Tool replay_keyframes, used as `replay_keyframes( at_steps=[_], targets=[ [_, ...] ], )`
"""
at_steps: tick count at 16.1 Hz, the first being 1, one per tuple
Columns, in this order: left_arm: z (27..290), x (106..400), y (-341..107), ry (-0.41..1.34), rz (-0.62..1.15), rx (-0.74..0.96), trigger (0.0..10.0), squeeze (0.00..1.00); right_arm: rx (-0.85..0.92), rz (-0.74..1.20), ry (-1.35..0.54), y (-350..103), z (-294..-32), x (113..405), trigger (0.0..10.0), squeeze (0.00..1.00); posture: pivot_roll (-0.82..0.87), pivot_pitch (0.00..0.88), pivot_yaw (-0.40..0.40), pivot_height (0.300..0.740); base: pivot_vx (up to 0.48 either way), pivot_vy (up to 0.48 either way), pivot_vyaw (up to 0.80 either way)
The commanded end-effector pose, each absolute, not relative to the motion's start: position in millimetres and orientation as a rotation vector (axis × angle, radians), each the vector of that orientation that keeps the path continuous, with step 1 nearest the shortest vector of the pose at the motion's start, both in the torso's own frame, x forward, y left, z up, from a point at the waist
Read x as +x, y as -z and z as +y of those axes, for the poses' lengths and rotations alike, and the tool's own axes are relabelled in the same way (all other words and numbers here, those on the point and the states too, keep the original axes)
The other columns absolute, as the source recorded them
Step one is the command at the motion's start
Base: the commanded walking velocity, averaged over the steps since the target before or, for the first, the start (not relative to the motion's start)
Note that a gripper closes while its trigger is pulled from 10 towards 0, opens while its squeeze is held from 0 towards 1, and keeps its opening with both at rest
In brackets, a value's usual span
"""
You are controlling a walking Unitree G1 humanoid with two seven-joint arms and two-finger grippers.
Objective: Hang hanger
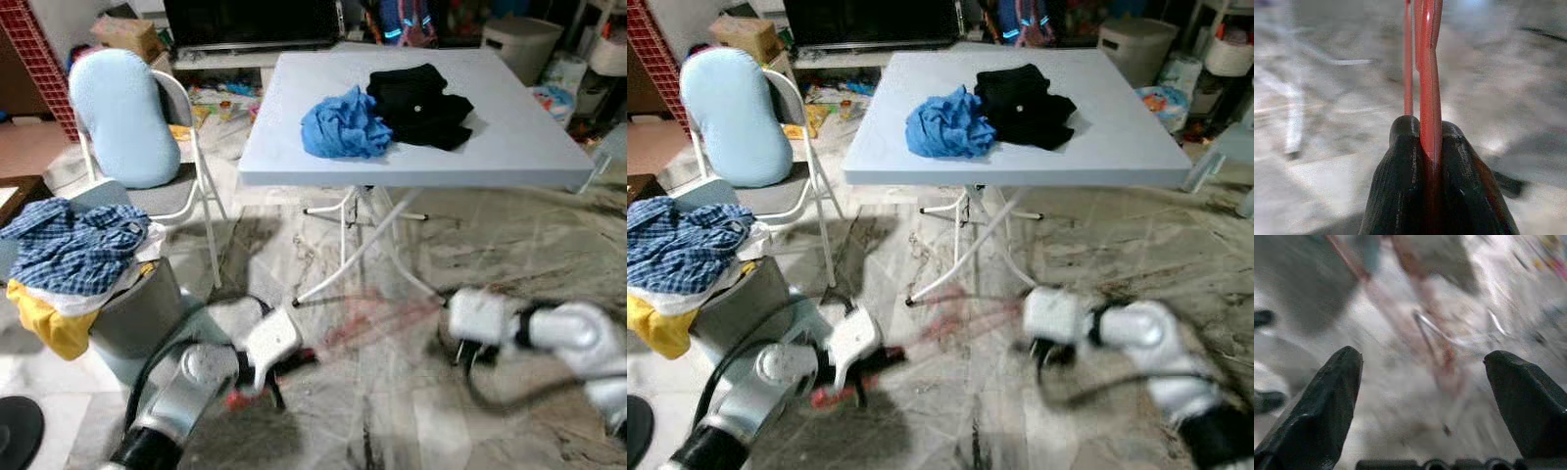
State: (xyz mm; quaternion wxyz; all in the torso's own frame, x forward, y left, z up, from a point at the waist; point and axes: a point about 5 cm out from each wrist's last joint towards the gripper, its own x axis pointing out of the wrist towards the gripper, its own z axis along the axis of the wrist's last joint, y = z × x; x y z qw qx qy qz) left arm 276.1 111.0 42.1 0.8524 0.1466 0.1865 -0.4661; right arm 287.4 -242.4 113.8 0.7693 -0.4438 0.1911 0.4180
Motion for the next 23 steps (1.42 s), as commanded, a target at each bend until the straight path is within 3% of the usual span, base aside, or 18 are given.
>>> replay_keyframes(
  at_steps=[1, 3, 4, 10, 15, 16, 17, 18, 23],
  targets=[
    [121, 289, -51, 0.869, 0.34, 0.322, 10.0, 0.0, -0.998, 0.464, -0.826, -106, -256, 288, 10.0, 0.0, -0.07, 0.013, 0.047, 0.74, 0.0, 0.0, 0.0],
    [115, 289, -56, 0.903, 0.31, 0.257, 10.0, 0.0, -0.952, 0.45, -0.831, -101, -252, 285, 10.0, 0.0, -0.07, 0.015, 0.048, 0.74, 0.0, 0.0, 0.0],
    [106, 282, -57, 1.011, 0.294, 0.251, 10.0, 0.0, -0.92, 0.39, -0.894, -102, -240, 284, 10.0, 0.0, -0.07, 0.015, 0.048, 0.74, 0.0, 0.0, 0.0],
    [86, 254, -50, 1.297, 0.35, 0.271, 10.0, 0.0, -1.026, 0.233, -0.883, -130, -230, 308, 10.0, 0.0, -0.08, 0.017, 0.048, 0.74, 0.0, 0.0, 0.0],
    [82, 253, -52, 1.312, 0.322, 0.297, 10.0, 0.0, -1.043, 0.377, -1.086, -117, -234, 290, 10.0, 0.0, -0.08, 0.018, 0.05, 0.74, 0.0, 0.0, 0.0],
    [82, 252, -52, 1.321, 0.317, 0.308, 10.0, 0.0, -1.046, 0.382, -1.102, -117, -233, 290, 9.2, 0.0, -0.09, 0.018, 0.049, 0.74, 0.0, 0.0, 0.0],
    [80, 251, -51, 1.332, 0.311, 0.304, 10.0, 0.0, -1.047, 0.38, -1.125, -117, -231, 290, 2.2, 0.0, -0.09, 0.017, 0.05, 0.74, 0.0, 0.0, 0.0],
    [79, 249, -50, 1.345, 0.315, 0.295, 10.0, 0.0, -1.045, 0.386, -1.172, -117, -227, 289, 0.0, 0.0, -0.09, 0.017, 0.05, 0.74, 0.0, 0.0, 0.0],
    [78, 248, -50, 1.366, 0.311, 0.309, 10.0, 0.0, -1.117, 0.466, -1.261, -112, -230, 286, 0.0, 0.0, -0.08, 0.019, 0.052, 0.74, 0.0, 0.0, 0.0]
  ],
)
